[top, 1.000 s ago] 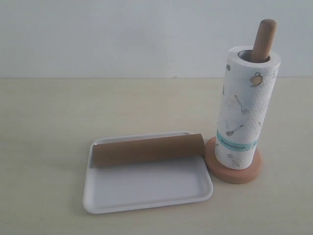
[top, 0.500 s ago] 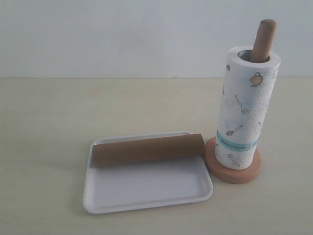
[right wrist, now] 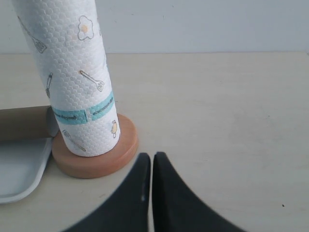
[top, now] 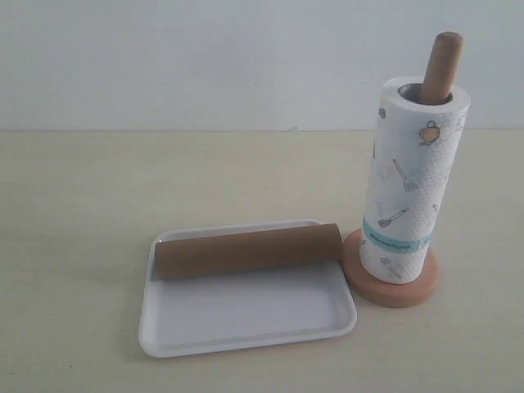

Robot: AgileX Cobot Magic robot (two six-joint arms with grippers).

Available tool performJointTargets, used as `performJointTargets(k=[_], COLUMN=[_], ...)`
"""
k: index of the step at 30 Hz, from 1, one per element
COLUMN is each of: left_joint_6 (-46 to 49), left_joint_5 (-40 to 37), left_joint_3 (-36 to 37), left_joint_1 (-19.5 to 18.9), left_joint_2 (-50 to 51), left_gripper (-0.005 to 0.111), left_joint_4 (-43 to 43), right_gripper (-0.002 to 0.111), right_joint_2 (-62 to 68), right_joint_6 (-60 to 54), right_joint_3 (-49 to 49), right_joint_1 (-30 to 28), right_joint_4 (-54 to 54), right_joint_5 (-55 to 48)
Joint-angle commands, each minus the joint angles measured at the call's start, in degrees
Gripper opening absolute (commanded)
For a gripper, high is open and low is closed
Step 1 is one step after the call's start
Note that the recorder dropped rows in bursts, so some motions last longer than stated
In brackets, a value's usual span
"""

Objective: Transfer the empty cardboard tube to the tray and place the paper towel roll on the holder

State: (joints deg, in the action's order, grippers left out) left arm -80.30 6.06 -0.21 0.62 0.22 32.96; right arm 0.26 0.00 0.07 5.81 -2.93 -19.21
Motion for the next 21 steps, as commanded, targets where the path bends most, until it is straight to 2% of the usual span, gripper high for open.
performJointTargets(k=[1, 6, 9, 11, 16, 21], left_joint_6=[24.3, 49.9, 59.9, 63.4, 64.1, 75.3], left_joint_5=[-4.7, -16.2, -21.7, -23.5, -23.6, -23.5], left_joint_3=[0.2, 0.2, 0.2, 0.2, 0.2, 0.2], left_joint_1=[0.0, 0.0, 0.0, 0.0, 0.0, 0.0], left_joint_2=[-0.2, -0.2, -0.2, -0.2, -0.2, -0.2], left_gripper=[0.004, 0.004, 0.004, 0.004, 0.004, 0.004], left_joint_4=[-11.1, -19.7, -22.8, -24.5, -25.6, -30.9], right_gripper=[0.001, 0.001, 0.001, 0.001, 0.001, 0.001], right_joint_2=[-0.3, -0.3, -0.3, -0.3, -0.3, -0.3], right_joint_6=[0.0, 0.0, 0.0, 0.0, 0.0, 0.0], right_joint_3=[-0.1, -0.1, -0.1, -0.1, -0.1, -0.1], right_joint_1=[-0.1, -0.1, -0.1, -0.1, -0.1, -0.1], right_joint_4=[0.5, 0.5, 0.5, 0.5, 0.5, 0.3], right_joint_5=[0.3, 0.3, 0.3, 0.3, 0.3, 0.3])
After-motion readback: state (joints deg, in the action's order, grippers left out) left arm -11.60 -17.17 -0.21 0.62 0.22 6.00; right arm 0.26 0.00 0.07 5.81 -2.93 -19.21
